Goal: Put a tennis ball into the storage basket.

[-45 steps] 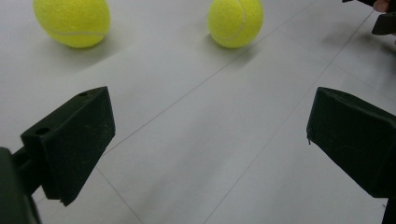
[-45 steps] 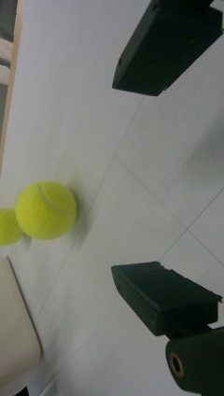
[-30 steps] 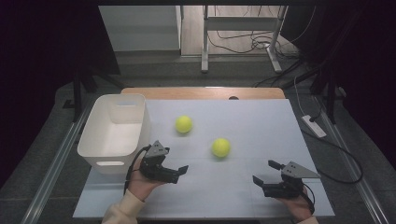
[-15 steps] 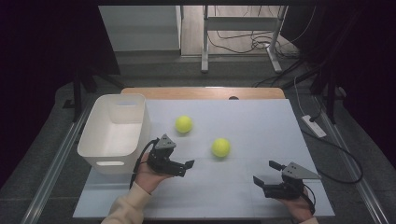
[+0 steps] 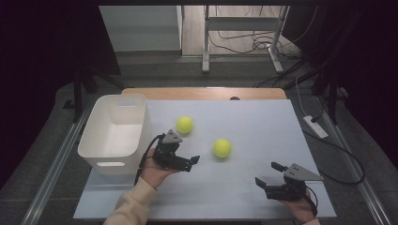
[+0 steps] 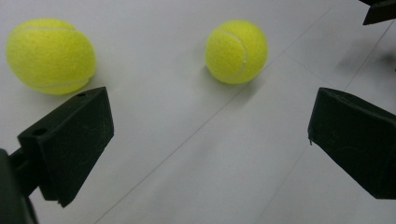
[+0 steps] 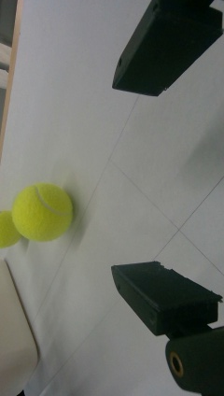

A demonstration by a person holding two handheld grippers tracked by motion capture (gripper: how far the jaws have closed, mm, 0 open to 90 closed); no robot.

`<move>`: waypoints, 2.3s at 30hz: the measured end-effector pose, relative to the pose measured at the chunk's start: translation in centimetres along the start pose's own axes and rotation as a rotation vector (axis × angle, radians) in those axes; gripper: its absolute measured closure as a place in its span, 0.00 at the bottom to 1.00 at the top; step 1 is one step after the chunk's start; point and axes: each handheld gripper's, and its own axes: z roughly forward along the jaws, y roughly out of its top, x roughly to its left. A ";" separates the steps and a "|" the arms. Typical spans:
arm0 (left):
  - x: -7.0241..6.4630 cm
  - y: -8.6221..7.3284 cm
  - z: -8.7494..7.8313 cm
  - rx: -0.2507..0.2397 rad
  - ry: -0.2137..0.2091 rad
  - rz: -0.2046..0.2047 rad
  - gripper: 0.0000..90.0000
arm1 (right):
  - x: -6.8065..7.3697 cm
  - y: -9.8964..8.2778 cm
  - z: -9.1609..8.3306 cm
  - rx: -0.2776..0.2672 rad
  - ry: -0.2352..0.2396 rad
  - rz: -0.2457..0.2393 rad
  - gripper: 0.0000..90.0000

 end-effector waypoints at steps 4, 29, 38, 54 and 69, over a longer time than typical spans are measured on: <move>0.0 0.6 0.3 0.008 0.004 0.004 0.01 | 0.1 0.0 -0.1 -0.001 -0.001 -0.004 0.11; 2.0 3.1 1.6 0.031 0.034 -0.019 0.00 | -0.1 0.0 0.2 0.003 -0.002 -0.001 0.11; 2.9 3.8 2.0 0.041 0.048 -0.029 0.00 | -0.1 0.1 0.3 0.005 -0.003 -0.005 0.11; 5.6 5.2 4.0 0.097 0.108 -0.078 0.00 | -0.2 -0.1 0.0 -0.002 -0.010 0.004 0.11; 7.7 6.0 5.7 0.119 0.146 -0.113 0.01 | -0.3 -0.2 0.0 -0.002 -0.008 0.004 0.11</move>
